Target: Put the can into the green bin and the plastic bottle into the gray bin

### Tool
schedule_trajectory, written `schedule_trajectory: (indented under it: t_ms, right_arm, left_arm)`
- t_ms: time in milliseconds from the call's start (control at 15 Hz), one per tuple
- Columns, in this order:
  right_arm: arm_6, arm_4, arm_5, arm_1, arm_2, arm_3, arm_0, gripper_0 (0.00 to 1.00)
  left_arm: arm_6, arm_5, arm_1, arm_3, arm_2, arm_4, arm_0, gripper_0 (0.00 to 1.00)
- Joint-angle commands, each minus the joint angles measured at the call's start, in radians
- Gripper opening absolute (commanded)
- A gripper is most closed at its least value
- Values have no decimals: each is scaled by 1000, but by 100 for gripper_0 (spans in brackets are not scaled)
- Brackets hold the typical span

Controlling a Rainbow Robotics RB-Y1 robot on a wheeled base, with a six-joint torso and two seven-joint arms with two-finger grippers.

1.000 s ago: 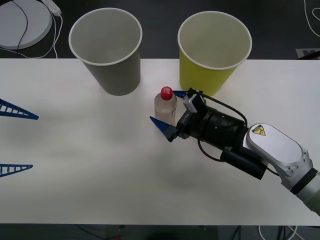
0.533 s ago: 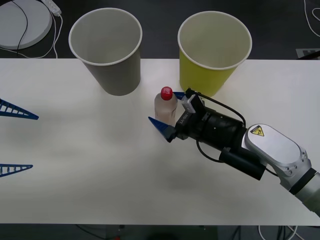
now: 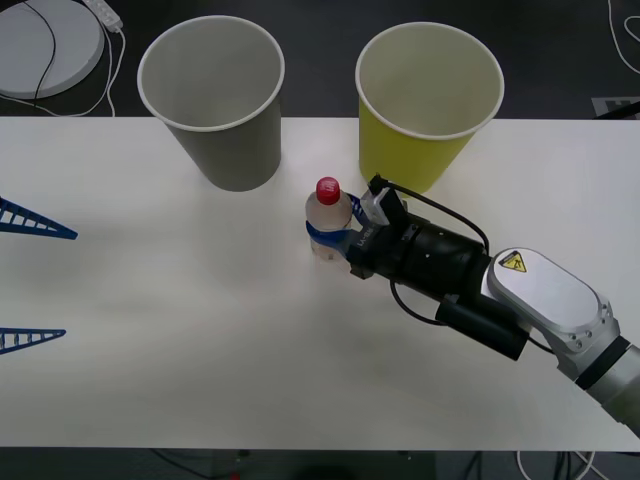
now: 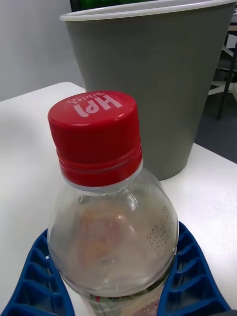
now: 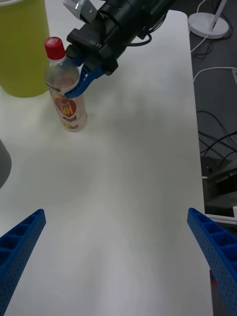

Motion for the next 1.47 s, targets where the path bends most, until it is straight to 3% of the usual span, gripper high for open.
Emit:
schedule_trajectory:
  t_ms: [67, 267, 533, 1133, 1467]
  right_arm:
    - [0, 0, -2, -9, -6, 0, 0, 0]
    - [-2, -3, -2, -5, -6, 0, 2, 0]
    - [-5, -55, -6, -56, -7, -34, 9, 0]
    - [-6, -157, -23, -220, -50, -178, 103, 0]
    - [-19, -275, -57, -323, -84, -242, 140, 0]
  left_arm:
    - [0, 0, 0, 0, 0, 0, 0, 100]
    - [0, 0, 0, 0, 0, 0, 0, 100]
    - [0, 0, 0, 0, 0, 0, 0, 100]
    - [0, 0, 0, 0, 0, 0, 0, 100]
    - [0, 0, 0, 0, 0, 0, 0, 100]
